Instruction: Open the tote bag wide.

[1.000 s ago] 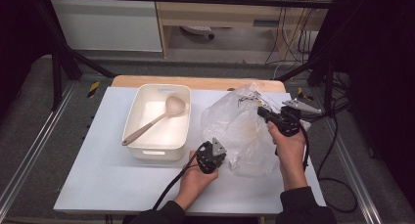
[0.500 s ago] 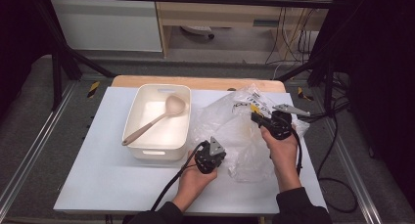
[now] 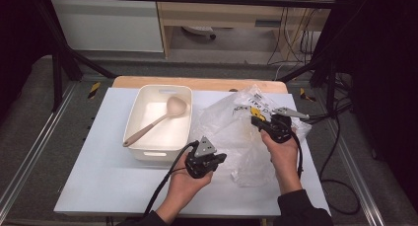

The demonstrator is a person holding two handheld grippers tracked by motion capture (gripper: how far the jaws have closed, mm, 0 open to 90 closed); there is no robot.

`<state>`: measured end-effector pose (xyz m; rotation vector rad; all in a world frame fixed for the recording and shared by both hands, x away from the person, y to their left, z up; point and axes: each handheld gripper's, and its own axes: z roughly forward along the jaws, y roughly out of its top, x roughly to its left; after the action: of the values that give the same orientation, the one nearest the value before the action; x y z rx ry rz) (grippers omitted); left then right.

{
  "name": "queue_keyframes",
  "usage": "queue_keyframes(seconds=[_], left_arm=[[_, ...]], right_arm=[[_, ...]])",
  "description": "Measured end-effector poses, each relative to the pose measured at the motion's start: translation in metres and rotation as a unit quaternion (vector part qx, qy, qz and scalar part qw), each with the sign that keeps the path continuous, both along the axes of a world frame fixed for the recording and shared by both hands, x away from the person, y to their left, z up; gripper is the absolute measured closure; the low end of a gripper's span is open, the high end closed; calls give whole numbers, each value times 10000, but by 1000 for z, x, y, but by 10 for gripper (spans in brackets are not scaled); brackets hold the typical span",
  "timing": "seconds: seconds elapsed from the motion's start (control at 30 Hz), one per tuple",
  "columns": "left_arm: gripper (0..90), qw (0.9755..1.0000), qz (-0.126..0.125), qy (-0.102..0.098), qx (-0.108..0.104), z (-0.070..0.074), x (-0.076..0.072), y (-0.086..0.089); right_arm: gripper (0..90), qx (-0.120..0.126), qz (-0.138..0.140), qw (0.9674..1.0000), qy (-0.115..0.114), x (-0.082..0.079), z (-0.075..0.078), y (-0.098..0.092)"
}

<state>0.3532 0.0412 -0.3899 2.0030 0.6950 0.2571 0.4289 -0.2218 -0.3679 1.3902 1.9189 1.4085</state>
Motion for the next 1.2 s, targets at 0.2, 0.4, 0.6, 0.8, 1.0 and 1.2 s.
queue_keyframes(seconds=[0.2, 0.4, 0.6, 0.8, 1.0, 1.2], left_arm=[[762, 9998, 179, -100, -47, 14, -1, 10], [561, 9990, 406, -178, -98, 30, 2, 24], [372, 9972, 686, -271, -82, 51, 7, 39], [192, 9948, 980, -289, -56, 64, 17, 55], [128, 9932, 1138, -228, -121, 71, 24, 71], [118, 9913, 1277, -304, 9, 81, 31, 94]], right_arm=[[900, -43, 55, 10000, 25, 0, -2, 3], [900, -85, 99, 9999, 26, 0, -4, 6], [900, -97, 125, 9999, 56, 0, -6, 7], [900, -76, 133, 9999, 34, 0, -6, 6], [900, -90, 167, 9998, 24, 0, -6, 7], [900, -89, 180, 9998, 37, 0, -7, 7]])
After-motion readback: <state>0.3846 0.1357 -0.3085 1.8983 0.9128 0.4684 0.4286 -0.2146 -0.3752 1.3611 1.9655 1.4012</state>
